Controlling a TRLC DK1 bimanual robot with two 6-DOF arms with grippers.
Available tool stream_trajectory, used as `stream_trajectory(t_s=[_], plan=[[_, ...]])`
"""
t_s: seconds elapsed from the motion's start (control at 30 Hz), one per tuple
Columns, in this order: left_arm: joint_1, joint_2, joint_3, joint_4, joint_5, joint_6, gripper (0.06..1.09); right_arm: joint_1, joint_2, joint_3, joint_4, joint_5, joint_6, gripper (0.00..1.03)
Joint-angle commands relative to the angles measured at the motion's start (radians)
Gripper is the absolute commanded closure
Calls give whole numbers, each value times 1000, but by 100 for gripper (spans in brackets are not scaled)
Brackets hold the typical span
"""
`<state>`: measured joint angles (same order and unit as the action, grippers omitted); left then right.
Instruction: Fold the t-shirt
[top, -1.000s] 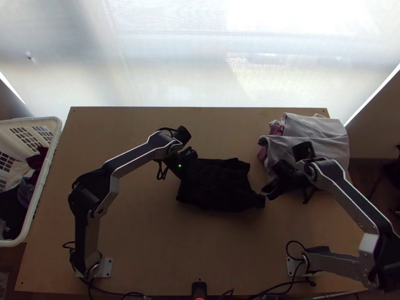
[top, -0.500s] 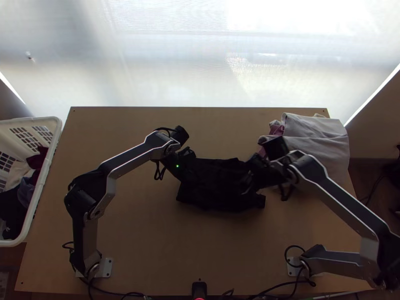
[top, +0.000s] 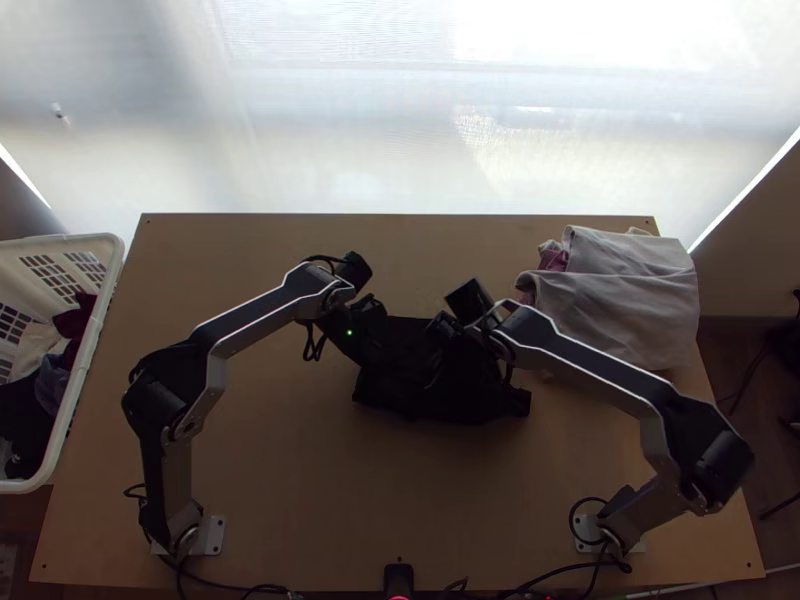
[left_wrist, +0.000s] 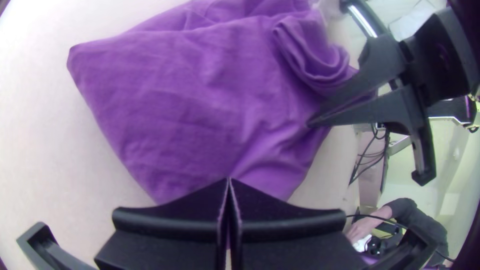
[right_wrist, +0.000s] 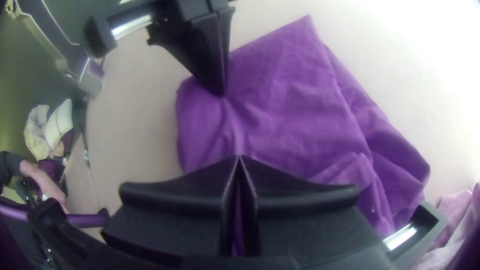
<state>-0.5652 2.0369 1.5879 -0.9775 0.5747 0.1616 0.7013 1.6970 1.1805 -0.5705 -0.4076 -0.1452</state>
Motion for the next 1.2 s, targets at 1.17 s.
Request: stream_trajectory(t_s=[1.17], plan=[[-71, 118, 270, 3, -7, -36, 105, -316, -151, -255, 107, 228, -177, 100]])
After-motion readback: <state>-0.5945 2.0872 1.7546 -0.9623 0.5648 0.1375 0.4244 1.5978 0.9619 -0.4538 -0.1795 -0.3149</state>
